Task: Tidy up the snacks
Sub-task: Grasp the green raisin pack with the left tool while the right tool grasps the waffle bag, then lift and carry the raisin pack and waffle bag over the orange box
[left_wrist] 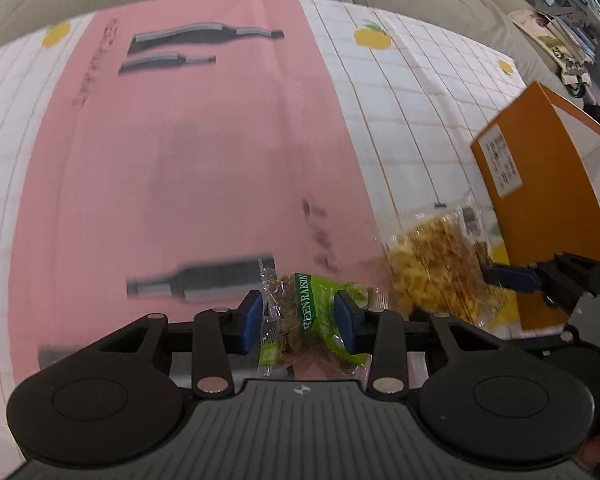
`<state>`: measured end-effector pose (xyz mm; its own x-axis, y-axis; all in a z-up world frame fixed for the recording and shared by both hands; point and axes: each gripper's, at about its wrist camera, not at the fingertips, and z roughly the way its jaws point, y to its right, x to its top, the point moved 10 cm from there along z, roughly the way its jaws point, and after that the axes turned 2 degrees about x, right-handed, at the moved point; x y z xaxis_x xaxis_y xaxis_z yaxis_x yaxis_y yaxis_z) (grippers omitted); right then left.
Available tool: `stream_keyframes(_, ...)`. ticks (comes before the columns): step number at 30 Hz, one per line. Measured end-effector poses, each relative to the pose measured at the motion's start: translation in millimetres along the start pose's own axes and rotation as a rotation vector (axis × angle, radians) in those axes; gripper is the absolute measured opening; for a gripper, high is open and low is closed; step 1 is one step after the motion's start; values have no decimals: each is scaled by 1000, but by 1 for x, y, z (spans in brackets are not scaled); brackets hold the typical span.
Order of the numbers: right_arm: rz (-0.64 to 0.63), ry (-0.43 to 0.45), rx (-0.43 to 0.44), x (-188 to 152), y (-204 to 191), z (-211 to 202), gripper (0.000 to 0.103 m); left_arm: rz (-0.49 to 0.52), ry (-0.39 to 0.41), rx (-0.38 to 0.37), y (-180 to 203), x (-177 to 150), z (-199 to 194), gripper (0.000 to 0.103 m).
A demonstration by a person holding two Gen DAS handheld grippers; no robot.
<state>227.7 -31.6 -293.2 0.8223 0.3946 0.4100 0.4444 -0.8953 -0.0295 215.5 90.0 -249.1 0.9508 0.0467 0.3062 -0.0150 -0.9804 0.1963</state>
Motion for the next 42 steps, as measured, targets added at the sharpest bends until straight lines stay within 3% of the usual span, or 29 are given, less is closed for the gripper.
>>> stream_keyframes(3,5,14,31,-10,-1,-4,72,10,-22,-19,2,-13,-4,46)
stream_keyframes(5,1,33,39,-14,-1,-7,74,23,-38,-5,2,-19,-7,56)
stream_keyframes(7,-1,62,41,-17,1,-13,78,45,-38,12,4,-22,-11,74)
stream_keyframes(9,-5,111,42,-17,3,-23,87,67,-29,15,9,-27,-17,85)
stream_keyframes(11,-24,162,44,-16,5,-31,88,50,-18,10,12,-29,-19,87)
stream_keyframes(16,-65,230,42,-16,3,-32,90,9,14,25,16,-29,-5,86)
stream_keyframes(18,-74,246,27,-18,5,-29,86,-8,12,34,16,-31,-1,85)
stream_keyframes(25,-61,255,40,-20,5,-17,85,-66,7,36,13,-36,8,82)
stream_keyframes(32,-62,228,49,-23,1,-6,82,-33,19,49,16,-36,9,79)
stream_keyframes(42,-69,215,52,-27,0,-2,73,-5,64,53,16,-38,6,63)
